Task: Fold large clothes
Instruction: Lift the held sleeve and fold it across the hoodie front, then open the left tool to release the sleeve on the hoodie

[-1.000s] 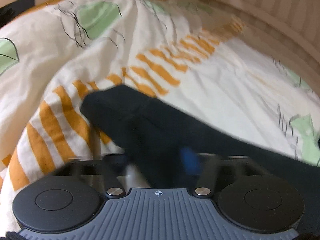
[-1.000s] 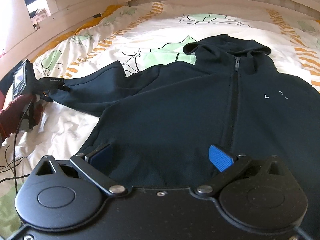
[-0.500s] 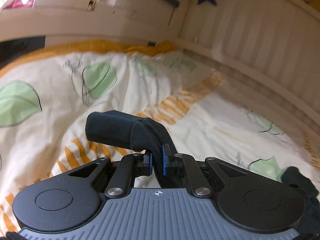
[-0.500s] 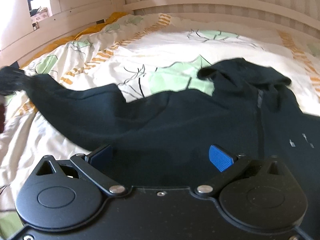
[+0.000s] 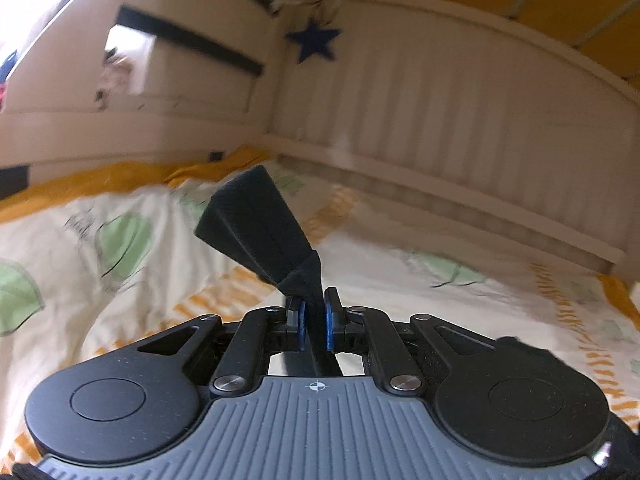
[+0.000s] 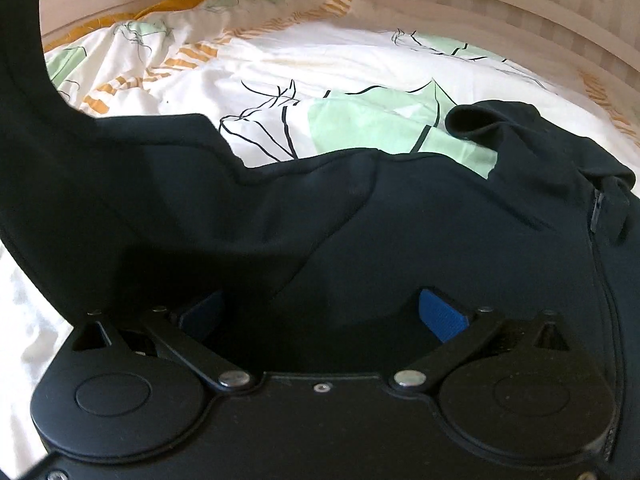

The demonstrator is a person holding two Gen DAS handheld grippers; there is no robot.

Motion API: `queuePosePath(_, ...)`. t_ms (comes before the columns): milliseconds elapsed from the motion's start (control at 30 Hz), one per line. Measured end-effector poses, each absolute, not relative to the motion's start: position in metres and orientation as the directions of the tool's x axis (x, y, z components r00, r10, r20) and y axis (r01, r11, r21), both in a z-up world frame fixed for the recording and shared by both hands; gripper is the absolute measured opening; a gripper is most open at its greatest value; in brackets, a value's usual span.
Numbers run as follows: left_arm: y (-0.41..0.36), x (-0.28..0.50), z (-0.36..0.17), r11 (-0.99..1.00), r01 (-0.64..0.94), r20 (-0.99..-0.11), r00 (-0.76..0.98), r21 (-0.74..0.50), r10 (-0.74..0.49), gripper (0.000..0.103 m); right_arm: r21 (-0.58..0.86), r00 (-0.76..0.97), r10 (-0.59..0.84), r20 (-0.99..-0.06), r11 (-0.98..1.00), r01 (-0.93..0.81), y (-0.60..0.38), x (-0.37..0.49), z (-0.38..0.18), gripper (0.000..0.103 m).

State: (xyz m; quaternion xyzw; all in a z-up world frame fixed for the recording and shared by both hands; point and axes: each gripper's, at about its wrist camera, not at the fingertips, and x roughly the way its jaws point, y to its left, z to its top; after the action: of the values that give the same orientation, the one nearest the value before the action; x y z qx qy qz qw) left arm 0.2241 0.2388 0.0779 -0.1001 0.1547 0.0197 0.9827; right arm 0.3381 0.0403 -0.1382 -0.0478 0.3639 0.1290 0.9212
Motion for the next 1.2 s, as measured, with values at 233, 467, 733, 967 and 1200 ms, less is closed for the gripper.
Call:
queuePosePath(233, 0.184, 0.226, 0.1, 0.982, 0.093, -0.265, 0.955, -0.162, -0.134, 0.009, 0.131, 0.72, 0.25, -0.648, 0.967, -0.218, -0.007, 0.315, -0.114, 0.102)
queuePosePath(467, 0.1, 0.241, 0.088, 0.947, 0.268, -0.283, 0.908, -0.177, -0.309, 0.009, 0.2, 0.738, 0.204, -0.643, 0.975, -0.095, -0.088, 0.273, -0.108, 0.102)
queuePosePath(733, 0.011, 0.266, 0.033, 0.891, 0.386, -0.416, 0.788, -0.241, -0.454, 0.013, 0.219, 0.76, 0.119, -0.639, 0.975, 0.031, -0.164, 0.228, -0.111, 0.102)
queuePosePath(967, -0.017, 0.259, -0.017, 0.873, 0.411, -0.527, 0.696, -0.264, -0.488, 0.033, 0.241, 0.764, 0.08, -0.641, 0.965, 0.101, -0.2, 0.21, -0.116, 0.102)
queuePosePath(1200, 0.006, 0.221, -0.033, 0.908, 0.375, -0.556, 0.721, -0.189, -0.413, 0.047, 0.276, 0.767, 0.09, -0.635, 0.954, 0.117, -0.212, 0.21, -0.118, 0.102)
